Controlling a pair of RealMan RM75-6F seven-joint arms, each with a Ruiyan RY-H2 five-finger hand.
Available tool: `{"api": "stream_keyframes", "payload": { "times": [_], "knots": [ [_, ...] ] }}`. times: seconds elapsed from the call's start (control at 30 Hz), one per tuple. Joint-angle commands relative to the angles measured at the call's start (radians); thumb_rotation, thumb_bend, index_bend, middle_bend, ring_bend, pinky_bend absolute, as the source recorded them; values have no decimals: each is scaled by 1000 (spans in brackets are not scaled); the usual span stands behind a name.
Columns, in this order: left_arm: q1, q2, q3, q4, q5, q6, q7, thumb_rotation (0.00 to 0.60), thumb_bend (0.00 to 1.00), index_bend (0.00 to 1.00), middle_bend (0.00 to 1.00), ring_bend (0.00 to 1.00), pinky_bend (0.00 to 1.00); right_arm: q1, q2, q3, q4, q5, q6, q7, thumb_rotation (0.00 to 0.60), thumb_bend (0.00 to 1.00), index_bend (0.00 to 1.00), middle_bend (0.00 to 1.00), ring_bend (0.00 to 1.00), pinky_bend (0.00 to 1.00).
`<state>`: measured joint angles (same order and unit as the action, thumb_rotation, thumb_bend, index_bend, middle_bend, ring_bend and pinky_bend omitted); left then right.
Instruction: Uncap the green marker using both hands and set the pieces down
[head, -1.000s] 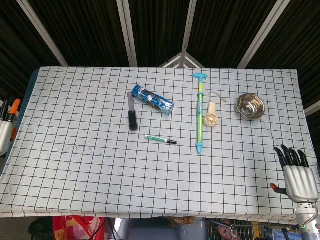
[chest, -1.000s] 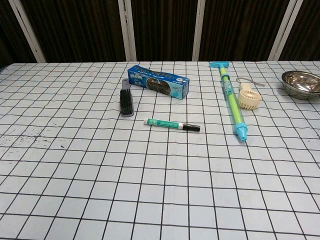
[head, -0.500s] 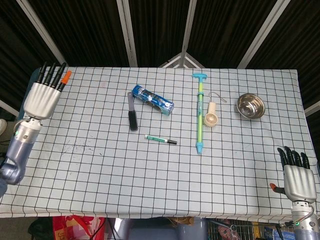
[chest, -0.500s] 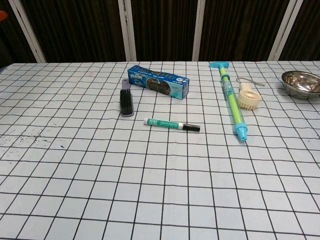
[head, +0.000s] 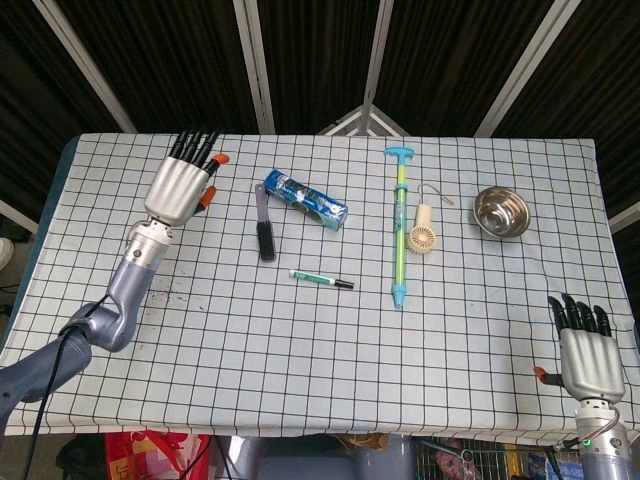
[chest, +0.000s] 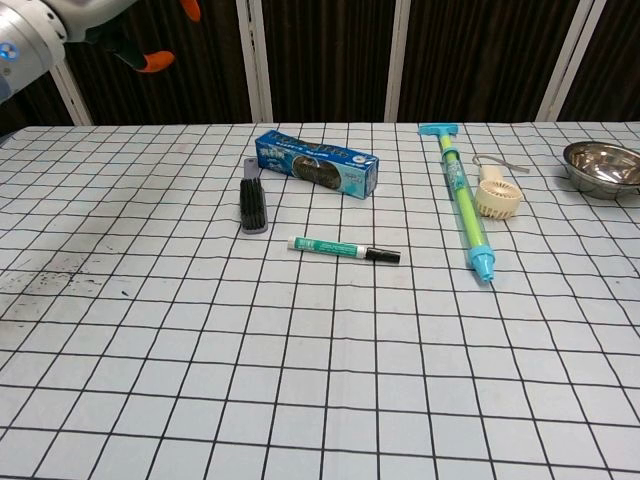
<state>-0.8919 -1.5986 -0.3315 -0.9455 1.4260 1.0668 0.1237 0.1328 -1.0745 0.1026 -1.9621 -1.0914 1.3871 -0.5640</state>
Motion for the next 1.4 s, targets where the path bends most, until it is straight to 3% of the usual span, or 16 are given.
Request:
{"api": "stream_keyframes", "payload": {
  "times": [0.03,0.13,0.27,0.47,0.6,0.87,1.07,1.23,1.4],
  "knots": [
    [-31,148,-55,-332,-258,-243,233,600,511,344,0,0,0,15,-11,3,15,26,-21,-1,600,117,112,63,81,45],
    [-60,200,-56,-450,-448,-294,401,600,520,356,0,0,0,29,-22,9,28,46,-38,1,600,118,112,62,81,45],
    [-114,206,-43,-512,-655,-303,519,600,525,354,0,0,0,40,-29,7,38,60,-49,-3,600,117,112,62,81,45],
    [-216,198,13,-501,-934,-352,601,600,529,384,0,0,0,51,-30,6,46,82,-54,-8,600,117,112,62,81,46],
    [-278,168,28,-457,-1076,-398,591,600,516,371,0,0,0,60,-35,5,49,95,-60,-11,600,117,112,62,81,45],
    [-355,42,43,-283,-1107,-516,491,600,457,376,0,0,0,70,-44,-4,57,120,-62,-23,600,117,112,63,78,45],
    [-410,-52,96,-172,-1114,-555,465,600,456,367,0,0,0,77,-48,-6,73,133,-72,-10,600,117,112,62,78,45],
    [-422,-129,128,-128,-1091,-503,451,600,455,385,0,0,0,81,-58,-11,102,138,-89,10,600,117,112,62,78,45],
    [-435,-178,168,-151,-1115,-377,505,600,449,404,0,0,0,85,-81,-15,149,139,-113,48,600,118,112,62,78,45]
  ]
}}
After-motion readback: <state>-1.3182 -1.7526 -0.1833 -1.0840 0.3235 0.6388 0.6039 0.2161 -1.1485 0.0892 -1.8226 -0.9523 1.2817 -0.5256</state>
